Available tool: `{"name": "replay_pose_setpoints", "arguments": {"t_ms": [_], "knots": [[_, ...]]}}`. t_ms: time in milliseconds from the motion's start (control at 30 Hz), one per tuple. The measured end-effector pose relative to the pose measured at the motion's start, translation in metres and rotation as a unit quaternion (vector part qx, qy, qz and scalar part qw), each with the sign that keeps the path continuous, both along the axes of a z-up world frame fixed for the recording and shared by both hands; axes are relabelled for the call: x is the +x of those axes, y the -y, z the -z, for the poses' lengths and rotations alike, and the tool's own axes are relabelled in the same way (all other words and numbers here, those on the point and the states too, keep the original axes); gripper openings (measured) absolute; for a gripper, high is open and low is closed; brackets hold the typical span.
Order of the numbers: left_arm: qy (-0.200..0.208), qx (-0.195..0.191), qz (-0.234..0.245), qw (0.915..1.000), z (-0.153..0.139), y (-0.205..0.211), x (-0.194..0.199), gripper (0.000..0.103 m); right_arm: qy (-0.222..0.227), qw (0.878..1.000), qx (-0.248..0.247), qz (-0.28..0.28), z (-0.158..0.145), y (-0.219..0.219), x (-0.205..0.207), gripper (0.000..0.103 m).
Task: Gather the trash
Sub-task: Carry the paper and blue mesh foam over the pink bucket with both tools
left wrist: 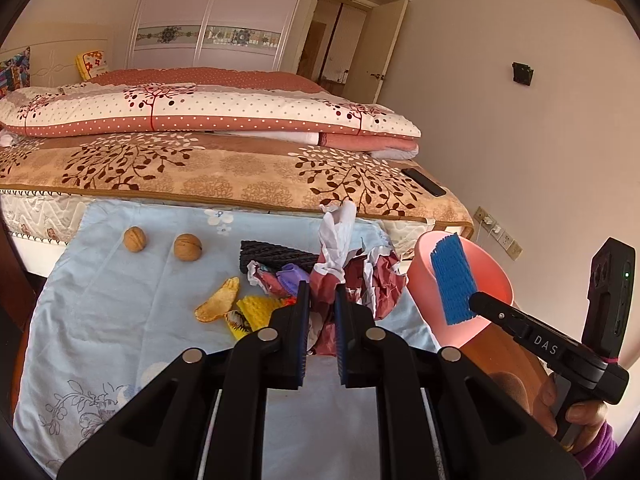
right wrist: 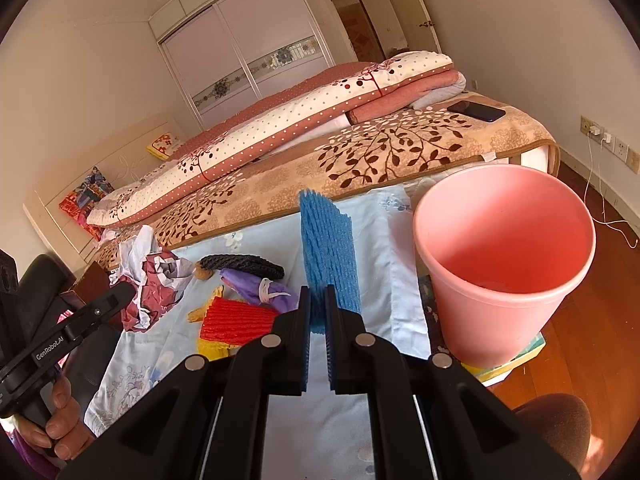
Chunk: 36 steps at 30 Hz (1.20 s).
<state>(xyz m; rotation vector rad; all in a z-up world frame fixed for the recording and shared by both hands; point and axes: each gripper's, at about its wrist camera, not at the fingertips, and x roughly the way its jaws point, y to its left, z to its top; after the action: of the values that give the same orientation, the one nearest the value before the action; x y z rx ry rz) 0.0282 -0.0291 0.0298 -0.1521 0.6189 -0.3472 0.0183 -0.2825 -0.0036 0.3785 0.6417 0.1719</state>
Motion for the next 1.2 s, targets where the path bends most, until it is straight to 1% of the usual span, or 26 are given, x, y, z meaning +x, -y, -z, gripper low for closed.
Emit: {"name": "replay_pose_setpoints", "arguments": {"t_ms": [433,633,933,1200], "knots": [[0.010,0.020,0.061,0.9979,0.000,0.080,0.021,0.011,0.016,0.998,-0.016,0.055,-0.003,0.046,-0.001,0.006],[0.011,0.024,0.092,0.9954,0.001,0.120,0.033,0.011,0.014,0.997,-0.007,0.081,0.004,0.074,0.003,0.006],[-0.001,0.030,0.125,0.9917,0.015,0.169,0.054,0.011,0.003,0.994,0.004,0.107,0.018,0.105,0.013,0.006],[-0.015,0.039,0.134,0.9901,0.031,0.199,0.072,0.011,-0.006,0.992,0.016,0.127,0.030,0.125,0.022,0.006]]}}
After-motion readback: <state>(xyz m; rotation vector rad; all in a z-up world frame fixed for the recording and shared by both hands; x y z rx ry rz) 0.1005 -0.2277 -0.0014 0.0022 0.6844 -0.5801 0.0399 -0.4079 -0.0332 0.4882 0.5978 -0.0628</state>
